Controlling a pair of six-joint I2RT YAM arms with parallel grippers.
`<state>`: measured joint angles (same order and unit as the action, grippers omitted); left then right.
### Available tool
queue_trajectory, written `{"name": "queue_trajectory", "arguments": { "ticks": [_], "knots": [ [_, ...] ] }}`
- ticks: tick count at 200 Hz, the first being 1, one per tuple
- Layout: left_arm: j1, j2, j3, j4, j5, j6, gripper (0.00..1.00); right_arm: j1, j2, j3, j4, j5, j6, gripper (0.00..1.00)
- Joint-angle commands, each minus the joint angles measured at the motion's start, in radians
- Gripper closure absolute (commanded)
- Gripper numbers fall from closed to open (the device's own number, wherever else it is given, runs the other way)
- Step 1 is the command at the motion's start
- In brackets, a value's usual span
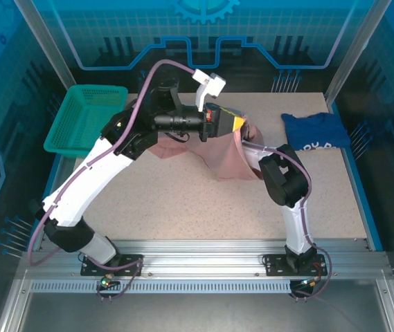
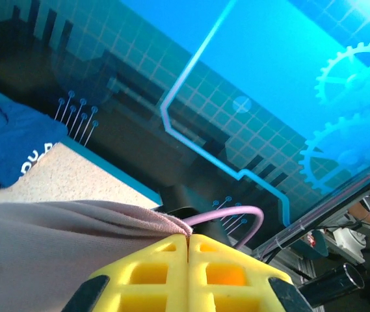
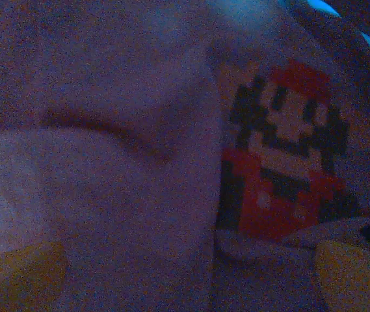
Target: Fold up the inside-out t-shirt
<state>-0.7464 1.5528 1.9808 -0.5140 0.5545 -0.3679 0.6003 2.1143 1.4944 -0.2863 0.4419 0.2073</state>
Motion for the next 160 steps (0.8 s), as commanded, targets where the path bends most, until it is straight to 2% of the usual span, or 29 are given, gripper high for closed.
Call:
{"name": "queue_trajectory", "arguments": {
  "ticks": [1, 32, 47, 55, 64, 81, 93, 102, 137, 160],
  "knots": [
    [0.001, -0.030, 0.065, 0.046, 0.058, -0.016, 1.00, -0.008, 0.036, 0.075, -0.084, -0.017, -0.038, 0.01],
    [0.028, -0.042, 0.079, 0.039, 0.029, -0.016, 1.00, -0.020, 0.069, 0.086, -0.139, -0.021, -0.047, 0.03],
    [0.065, -0.060, 0.054, 0.045, -0.004, -0.028, 1.00, -0.028, 0.069, 0.060, -0.142, -0.047, -0.040, 0.09],
    [0.087, -0.074, 0.028, 0.064, -0.023, -0.044, 1.00, -0.030, 0.066, 0.046, -0.142, -0.060, -0.039, 0.18],
    [0.113, -0.088, -0.008, 0.088, -0.041, -0.061, 1.00, -0.031, 0.061, 0.030, -0.139, -0.080, -0.038, 0.36],
    [0.166, -0.109, -0.066, 0.104, -0.099, -0.078, 1.00, -0.035, 0.045, 0.000, -0.127, -0.134, -0.040, 0.64],
    [0.209, -0.118, -0.109, 0.106, -0.152, -0.088, 1.00, -0.036, 0.030, -0.009, -0.129, -0.168, -0.047, 0.88],
    [0.250, -0.124, -0.145, 0.103, -0.199, -0.093, 1.00, -0.035, 0.004, -0.021, -0.129, -0.194, -0.055, 1.00],
    [0.428, -0.132, -0.264, 0.059, -0.456, -0.040, 1.00, -0.034, -0.188, -0.127, -0.106, -0.301, -0.096, 1.00],
    [0.562, -0.113, -0.334, 0.069, -0.554, -0.029, 1.00, -0.034, -0.316, -0.213, -0.068, -0.395, -0.103, 1.00]
  ]
}}
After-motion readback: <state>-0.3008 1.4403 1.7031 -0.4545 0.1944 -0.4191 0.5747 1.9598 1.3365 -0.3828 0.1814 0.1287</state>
